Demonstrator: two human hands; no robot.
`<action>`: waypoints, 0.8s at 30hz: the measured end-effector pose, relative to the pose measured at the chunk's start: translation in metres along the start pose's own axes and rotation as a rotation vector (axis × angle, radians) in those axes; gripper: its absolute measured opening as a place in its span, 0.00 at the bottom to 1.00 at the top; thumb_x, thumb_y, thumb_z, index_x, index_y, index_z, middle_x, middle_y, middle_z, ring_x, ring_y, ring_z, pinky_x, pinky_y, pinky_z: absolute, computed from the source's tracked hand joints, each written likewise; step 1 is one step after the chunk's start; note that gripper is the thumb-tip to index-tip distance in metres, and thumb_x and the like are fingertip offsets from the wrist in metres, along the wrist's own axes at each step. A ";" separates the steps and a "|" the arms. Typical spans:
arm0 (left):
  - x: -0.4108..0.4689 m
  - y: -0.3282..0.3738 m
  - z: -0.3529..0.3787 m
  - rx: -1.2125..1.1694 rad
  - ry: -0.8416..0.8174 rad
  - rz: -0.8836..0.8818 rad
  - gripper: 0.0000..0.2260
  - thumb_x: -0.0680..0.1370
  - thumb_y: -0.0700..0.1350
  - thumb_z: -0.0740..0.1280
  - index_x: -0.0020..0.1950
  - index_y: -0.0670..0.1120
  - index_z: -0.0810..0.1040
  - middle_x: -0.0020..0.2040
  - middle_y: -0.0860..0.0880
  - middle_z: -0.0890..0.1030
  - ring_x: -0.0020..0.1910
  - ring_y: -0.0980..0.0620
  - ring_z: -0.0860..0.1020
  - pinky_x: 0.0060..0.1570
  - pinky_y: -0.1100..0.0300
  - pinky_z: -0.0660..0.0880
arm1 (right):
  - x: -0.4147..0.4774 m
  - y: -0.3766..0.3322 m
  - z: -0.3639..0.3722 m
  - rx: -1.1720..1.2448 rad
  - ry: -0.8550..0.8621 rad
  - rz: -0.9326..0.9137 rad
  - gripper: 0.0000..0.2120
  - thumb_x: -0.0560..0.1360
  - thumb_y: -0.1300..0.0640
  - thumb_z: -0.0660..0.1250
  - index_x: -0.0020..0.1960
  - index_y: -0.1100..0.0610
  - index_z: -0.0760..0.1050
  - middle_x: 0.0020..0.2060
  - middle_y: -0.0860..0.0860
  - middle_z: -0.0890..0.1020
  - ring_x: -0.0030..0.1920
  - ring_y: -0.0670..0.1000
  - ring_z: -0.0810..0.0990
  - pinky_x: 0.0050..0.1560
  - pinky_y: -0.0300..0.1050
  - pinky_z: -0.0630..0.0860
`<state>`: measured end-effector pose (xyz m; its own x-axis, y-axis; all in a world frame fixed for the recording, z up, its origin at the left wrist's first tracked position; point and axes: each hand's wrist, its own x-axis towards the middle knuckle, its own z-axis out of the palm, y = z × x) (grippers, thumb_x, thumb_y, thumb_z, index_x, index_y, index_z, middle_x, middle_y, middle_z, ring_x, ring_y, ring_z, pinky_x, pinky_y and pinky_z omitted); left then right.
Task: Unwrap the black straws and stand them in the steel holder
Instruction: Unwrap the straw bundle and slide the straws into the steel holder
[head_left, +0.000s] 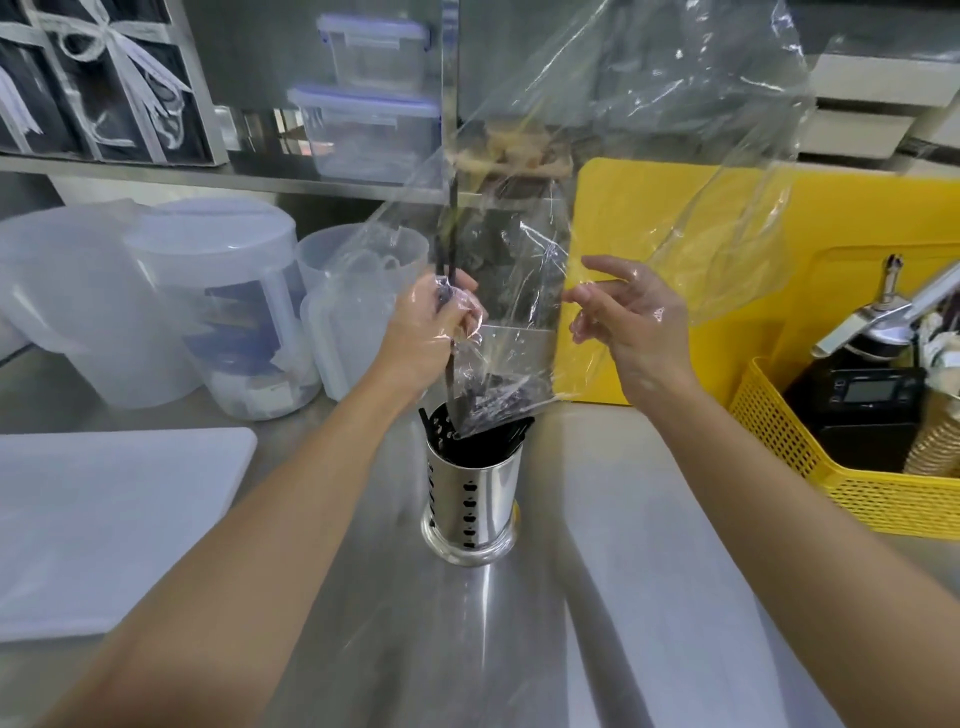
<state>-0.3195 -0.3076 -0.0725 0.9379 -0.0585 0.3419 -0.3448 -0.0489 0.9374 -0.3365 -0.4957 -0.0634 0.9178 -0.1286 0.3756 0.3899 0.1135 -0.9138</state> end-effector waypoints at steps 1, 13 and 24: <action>-0.003 -0.007 0.002 0.019 -0.029 -0.034 0.09 0.79 0.34 0.59 0.43 0.47 0.70 0.36 0.47 0.76 0.33 0.57 0.75 0.30 0.68 0.73 | -0.001 0.001 -0.001 -0.015 -0.004 -0.001 0.11 0.71 0.66 0.70 0.50 0.55 0.78 0.34 0.57 0.80 0.24 0.49 0.75 0.32 0.44 0.74; -0.009 -0.024 -0.022 0.300 -0.287 -0.063 0.10 0.76 0.32 0.64 0.51 0.45 0.77 0.43 0.55 0.79 0.38 0.72 0.78 0.44 0.75 0.72 | 0.002 -0.015 -0.007 -0.003 0.036 -0.032 0.11 0.72 0.67 0.69 0.52 0.57 0.76 0.30 0.48 0.83 0.27 0.46 0.77 0.29 0.39 0.75; 0.014 0.005 -0.050 -0.043 0.553 -0.196 0.10 0.76 0.36 0.58 0.43 0.49 0.74 0.42 0.47 0.79 0.41 0.52 0.77 0.45 0.61 0.75 | 0.000 -0.046 -0.040 0.008 0.141 -0.089 0.14 0.69 0.58 0.72 0.53 0.57 0.76 0.31 0.49 0.83 0.28 0.48 0.78 0.30 0.41 0.75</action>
<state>-0.3058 -0.2585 -0.0595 0.8685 0.4770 0.1349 -0.1719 0.0345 0.9845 -0.3577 -0.5402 -0.0274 0.8602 -0.2757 0.4291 0.4703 0.1036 -0.8764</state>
